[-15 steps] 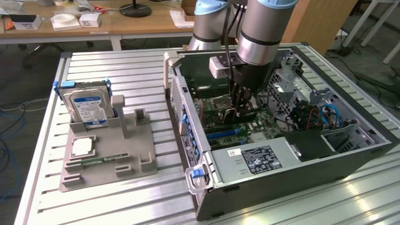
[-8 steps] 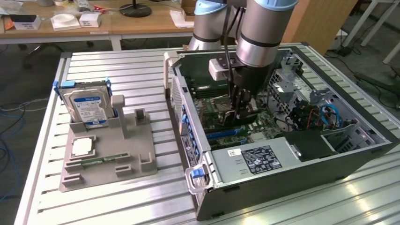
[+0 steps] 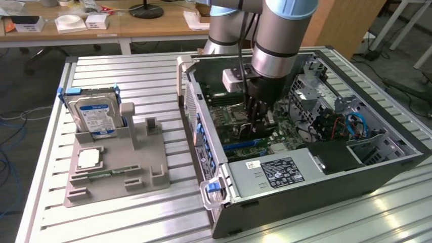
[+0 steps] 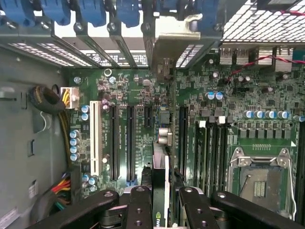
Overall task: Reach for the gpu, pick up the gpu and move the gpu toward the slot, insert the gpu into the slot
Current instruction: 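Insert the gpu into the slot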
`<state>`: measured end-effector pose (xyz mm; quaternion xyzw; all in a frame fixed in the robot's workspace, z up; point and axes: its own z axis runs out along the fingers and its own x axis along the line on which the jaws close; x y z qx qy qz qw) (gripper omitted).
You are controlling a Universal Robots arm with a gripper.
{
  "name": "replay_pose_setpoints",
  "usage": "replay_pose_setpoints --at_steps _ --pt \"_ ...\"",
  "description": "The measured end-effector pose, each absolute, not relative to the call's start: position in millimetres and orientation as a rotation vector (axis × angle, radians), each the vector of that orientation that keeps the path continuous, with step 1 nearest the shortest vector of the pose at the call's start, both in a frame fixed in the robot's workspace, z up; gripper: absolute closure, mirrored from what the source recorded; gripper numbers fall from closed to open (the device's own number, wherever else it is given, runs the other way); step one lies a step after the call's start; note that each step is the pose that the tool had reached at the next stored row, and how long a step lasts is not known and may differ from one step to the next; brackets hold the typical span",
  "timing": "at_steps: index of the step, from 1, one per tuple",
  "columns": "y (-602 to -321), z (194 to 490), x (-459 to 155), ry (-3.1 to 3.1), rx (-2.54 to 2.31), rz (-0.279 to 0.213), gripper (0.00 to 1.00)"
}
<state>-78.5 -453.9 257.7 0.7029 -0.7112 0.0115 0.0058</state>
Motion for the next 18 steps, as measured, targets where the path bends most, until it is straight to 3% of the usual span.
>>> replay_pose_setpoints --at_steps 18 --pt "-453.9 254.9 -82.4 -2.235 2.209 0.019 0.73"
